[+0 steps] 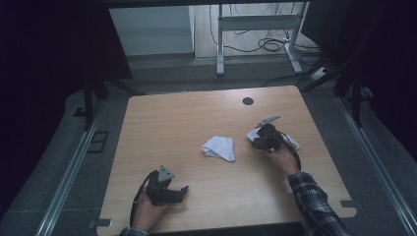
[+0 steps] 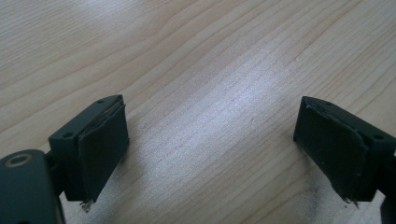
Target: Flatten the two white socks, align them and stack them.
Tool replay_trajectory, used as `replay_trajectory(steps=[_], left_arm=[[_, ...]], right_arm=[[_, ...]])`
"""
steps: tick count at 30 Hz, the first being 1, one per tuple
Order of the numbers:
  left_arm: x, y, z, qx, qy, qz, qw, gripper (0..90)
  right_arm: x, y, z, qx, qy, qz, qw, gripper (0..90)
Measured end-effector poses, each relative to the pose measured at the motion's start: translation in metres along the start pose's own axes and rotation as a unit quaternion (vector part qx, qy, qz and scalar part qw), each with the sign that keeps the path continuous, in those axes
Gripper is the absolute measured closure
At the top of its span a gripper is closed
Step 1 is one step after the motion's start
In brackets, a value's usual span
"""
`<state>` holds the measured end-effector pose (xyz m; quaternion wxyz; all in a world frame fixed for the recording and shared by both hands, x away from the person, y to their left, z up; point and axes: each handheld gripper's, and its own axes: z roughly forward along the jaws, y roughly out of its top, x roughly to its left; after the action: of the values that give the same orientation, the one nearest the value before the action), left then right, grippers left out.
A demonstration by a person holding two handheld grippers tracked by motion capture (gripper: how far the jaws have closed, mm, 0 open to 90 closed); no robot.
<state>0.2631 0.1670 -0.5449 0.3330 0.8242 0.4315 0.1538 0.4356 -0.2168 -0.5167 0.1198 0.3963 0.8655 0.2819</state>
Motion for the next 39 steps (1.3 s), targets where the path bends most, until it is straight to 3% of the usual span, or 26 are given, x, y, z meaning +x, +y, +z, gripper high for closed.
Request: replay_trajectory(steps=[2, 9, 17, 22, 25, 30, 32, 35, 39], left_arm=[[0.000, 0.000, 0.000, 0.000, 0.000, 0.000, 1.0000, 10.1], [0.000, 0.000, 0.000, 0.000, 0.000, 0.000, 1.0000, 10.1], [0.000, 0.000, 0.000, 0.001, 0.000, 0.002, 1.0000, 10.2], [0.000, 0.000, 0.000, 0.001, 0.000, 0.003, 1.0000, 10.1], [0.000, 0.000, 0.000, 0.000, 0.000, 0.003, 1.0000, 10.1], [0.000, 0.000, 0.000, 0.000, 0.000, 0.000, 1.0000, 10.1], [0.000, 0.000, 0.000, 0.000, 0.000, 0.000, 1.0000, 10.1], [0.000, 0.000, 0.000, 0.000, 0.000, 0.000, 1.0000, 10.1], [0.000, 0.000, 0.000, 0.001, 0.000, 0.001, 1.0000, 10.1]], right_arm=[[-0.002, -0.001, -0.001, 0.005, 0.009, 0.009, 0.9999, 87.6], [-0.005, 0.001, -0.017, -0.009, 0.035, 0.026, 0.9990, 88.6], [0.009, 0.016, -0.069, -0.046, 0.065, 0.008, 0.9968, 88.4], [0.011, 0.029, -0.096, -0.068, 0.065, 0.001, 0.9956, 87.9], [0.005, 0.033, -0.083, -0.055, 0.056, 0.013, 0.9968, 86.8], [-0.005, 0.026, -0.030, -0.023, 0.039, 0.035, 0.9984, 70.2], [-0.008, 0.022, -0.018, -0.017, 0.033, 0.043, 0.9984, 70.0], [-0.010, 0.020, -0.017, -0.019, 0.018, 0.039, 0.9989, 66.5], [-0.014, 0.023, -0.038, -0.046, 0.014, 0.038, 0.9981, 62.2]])
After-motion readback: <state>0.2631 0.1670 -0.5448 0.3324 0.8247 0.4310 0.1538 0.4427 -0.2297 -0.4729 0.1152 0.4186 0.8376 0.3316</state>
